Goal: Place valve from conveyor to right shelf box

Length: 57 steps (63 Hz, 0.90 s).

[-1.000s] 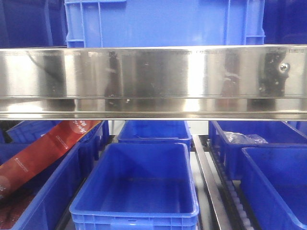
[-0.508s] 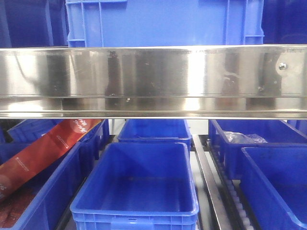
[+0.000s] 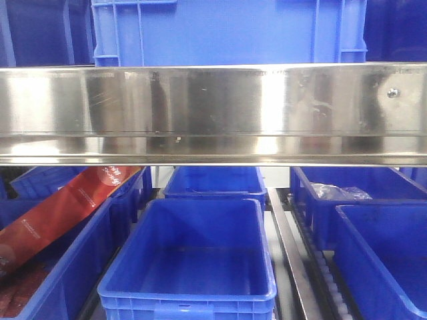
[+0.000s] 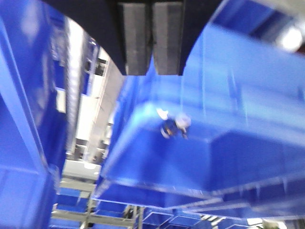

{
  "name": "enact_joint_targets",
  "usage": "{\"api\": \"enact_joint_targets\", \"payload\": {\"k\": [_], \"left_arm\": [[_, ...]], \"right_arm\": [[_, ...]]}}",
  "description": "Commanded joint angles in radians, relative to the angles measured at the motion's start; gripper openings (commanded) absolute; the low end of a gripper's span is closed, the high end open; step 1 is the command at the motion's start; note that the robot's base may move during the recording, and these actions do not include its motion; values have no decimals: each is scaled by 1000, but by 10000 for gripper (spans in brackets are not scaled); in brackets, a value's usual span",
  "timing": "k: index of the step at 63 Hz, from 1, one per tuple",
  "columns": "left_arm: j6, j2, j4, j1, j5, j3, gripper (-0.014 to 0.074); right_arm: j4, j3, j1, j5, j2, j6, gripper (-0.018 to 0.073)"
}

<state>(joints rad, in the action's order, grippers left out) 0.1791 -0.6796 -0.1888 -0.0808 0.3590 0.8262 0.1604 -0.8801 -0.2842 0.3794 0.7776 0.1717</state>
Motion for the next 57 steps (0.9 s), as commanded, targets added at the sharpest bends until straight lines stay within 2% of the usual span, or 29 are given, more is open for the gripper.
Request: {"api": "enact_joint_targets", "payload": {"k": [1, 13, 28, 57], "left_arm": [[-7, 101, -2, 5, -60, -118, -111], [-7, 265, -2, 5, -76, -329, -111], [-7, 386, -8, 5, -163, -462, -111], [-7, 391, -8, 5, -175, -468, -111]], "right_arm": [[-20, 100, 4, -61, -88, 6, -162], [-20, 312, 4, -134, -241, 6, -162], [-20, 528, 4, -263, -379, 6, -162], [-20, 546, 4, -291, -395, 6, -162]]}}
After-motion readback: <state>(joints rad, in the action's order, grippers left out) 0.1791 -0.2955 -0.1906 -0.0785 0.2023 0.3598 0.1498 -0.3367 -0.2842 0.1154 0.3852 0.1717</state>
